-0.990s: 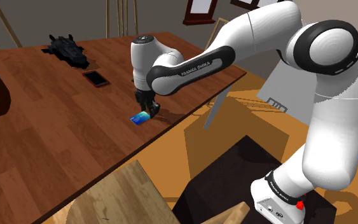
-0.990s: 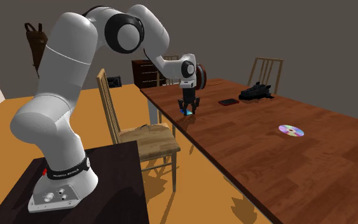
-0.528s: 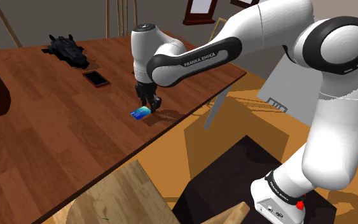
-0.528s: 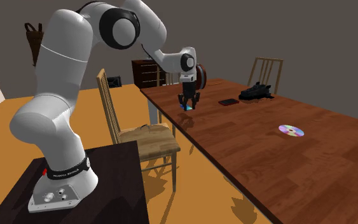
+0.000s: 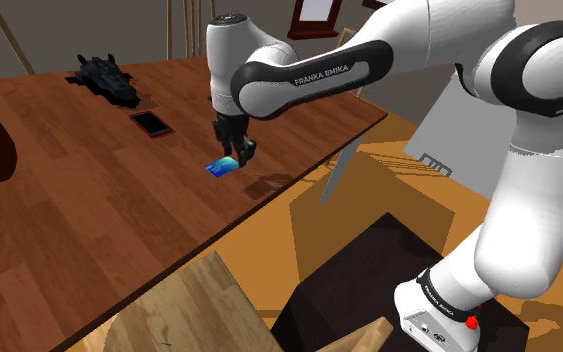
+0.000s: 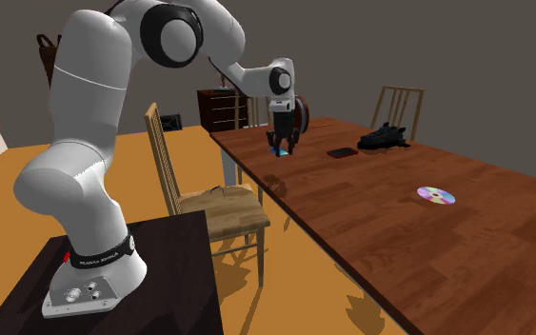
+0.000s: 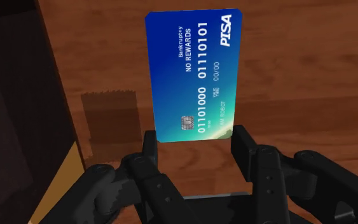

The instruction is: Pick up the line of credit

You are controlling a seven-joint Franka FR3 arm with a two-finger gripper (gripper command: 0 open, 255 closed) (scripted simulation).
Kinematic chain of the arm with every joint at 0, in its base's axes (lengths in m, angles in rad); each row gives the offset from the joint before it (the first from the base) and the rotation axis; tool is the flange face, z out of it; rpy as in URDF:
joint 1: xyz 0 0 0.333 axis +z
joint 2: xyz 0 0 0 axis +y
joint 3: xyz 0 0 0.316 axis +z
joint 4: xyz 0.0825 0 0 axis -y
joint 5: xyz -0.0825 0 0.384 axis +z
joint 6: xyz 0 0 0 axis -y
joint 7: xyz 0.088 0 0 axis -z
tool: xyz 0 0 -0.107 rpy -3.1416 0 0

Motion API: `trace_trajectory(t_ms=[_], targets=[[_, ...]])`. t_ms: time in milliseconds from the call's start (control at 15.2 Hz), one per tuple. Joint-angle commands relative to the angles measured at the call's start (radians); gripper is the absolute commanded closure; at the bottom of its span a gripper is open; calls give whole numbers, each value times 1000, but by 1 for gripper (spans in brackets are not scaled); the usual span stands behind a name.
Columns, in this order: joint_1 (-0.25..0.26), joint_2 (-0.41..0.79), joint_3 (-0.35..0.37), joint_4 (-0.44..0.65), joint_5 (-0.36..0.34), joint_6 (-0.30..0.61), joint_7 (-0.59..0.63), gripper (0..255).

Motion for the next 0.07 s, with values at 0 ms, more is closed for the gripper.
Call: trace_trajectory(t_ms=[0], targets=[[0, -2, 1, 6, 2, -8, -3, 255]])
